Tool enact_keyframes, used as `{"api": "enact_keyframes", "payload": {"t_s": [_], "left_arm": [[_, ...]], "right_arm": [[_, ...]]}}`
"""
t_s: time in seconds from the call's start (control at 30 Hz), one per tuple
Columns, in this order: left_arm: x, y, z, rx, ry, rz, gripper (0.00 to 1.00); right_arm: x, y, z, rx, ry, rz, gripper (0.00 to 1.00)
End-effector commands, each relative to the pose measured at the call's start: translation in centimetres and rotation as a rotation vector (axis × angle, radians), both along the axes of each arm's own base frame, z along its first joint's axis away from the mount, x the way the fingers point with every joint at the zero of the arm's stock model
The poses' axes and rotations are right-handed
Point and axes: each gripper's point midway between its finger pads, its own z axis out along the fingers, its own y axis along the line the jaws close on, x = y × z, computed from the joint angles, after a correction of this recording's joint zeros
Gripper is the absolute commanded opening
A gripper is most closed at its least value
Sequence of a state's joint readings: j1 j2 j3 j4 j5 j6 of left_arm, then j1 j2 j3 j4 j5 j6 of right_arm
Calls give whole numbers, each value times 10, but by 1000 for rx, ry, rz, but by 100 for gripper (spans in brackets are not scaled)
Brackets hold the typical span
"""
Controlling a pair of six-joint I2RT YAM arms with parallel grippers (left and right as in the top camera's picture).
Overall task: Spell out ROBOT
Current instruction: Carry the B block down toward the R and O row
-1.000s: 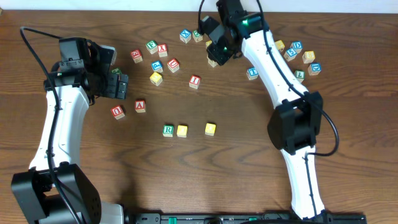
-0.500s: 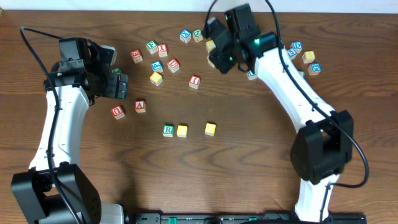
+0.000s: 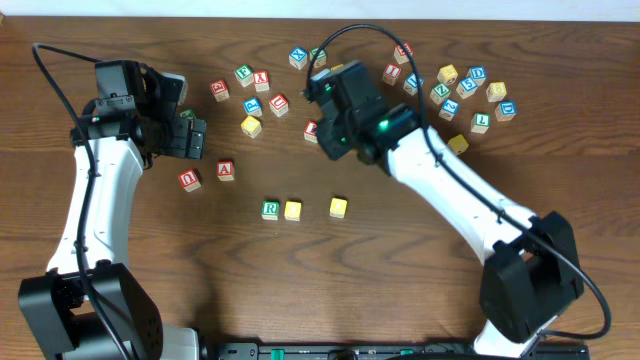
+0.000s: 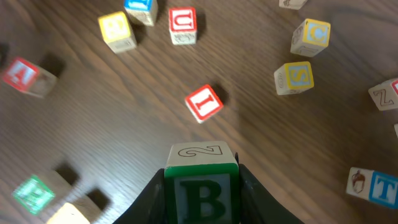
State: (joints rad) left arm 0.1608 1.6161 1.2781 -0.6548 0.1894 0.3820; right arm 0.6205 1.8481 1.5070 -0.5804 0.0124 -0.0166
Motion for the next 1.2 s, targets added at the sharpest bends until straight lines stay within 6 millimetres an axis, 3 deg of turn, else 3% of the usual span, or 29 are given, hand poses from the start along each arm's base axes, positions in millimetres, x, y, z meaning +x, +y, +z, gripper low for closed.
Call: {"api": "enact_keyframes", "payload": {"t_s": [0.0,0.27,0.7,1.17], "left_arm": [[5,-2,4,-6,-9,-12,98],[5,-2,4,-6,-9,-12,98],[5,-2,4,-6,-9,-12,98],[5,-2,4,-6,-9,-12,98]], "right_arm": [[-5,-3,10,10,-30,-142,25],[-16,-4,0,24,-24,-313,24],[-45,-5,-50,60,45,-430,24],[-58,0,-55,80,50,-475,24]]}}
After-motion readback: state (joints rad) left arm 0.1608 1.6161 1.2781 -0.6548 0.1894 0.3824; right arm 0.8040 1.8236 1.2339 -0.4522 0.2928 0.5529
